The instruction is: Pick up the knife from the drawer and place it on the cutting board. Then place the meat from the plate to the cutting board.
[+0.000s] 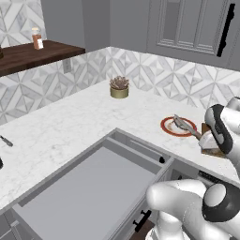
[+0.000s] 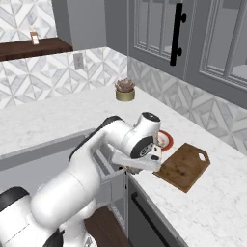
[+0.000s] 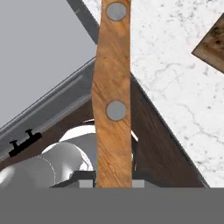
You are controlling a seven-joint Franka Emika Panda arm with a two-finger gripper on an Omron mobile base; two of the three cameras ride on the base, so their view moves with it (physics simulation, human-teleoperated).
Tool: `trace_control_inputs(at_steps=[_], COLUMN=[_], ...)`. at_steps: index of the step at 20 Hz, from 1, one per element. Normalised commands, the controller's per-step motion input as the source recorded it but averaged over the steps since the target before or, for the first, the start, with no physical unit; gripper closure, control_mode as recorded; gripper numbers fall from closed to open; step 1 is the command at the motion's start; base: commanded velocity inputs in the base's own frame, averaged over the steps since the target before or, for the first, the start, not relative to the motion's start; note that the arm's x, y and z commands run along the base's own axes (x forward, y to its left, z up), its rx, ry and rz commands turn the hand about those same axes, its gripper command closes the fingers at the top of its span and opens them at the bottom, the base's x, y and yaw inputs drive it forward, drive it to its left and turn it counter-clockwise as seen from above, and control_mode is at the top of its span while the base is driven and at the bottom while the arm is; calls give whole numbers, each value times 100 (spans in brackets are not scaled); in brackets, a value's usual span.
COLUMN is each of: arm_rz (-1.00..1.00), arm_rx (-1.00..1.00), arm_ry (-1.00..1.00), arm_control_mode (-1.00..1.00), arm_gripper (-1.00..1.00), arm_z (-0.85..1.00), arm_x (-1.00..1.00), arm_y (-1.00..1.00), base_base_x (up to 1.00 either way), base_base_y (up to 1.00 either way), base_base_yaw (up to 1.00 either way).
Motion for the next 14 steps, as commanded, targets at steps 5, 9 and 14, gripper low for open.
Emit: trace_control_inputs(at_steps=[5,9,14], arm_rz=[-31,-25,-26], arm_rx=[-2,-15,-12], arm_ry=[-16,0,0], arm_control_mode=[-100,-100,-100], arm_gripper=[100,100,100], arm_z=[-14,-17,-46], arm_x=[17,57,62], arm_y=[-92,-71,-56], base_base_x=[0,0,0], base_base_y=[0,0,0], base_base_yaw=[0,0,0])
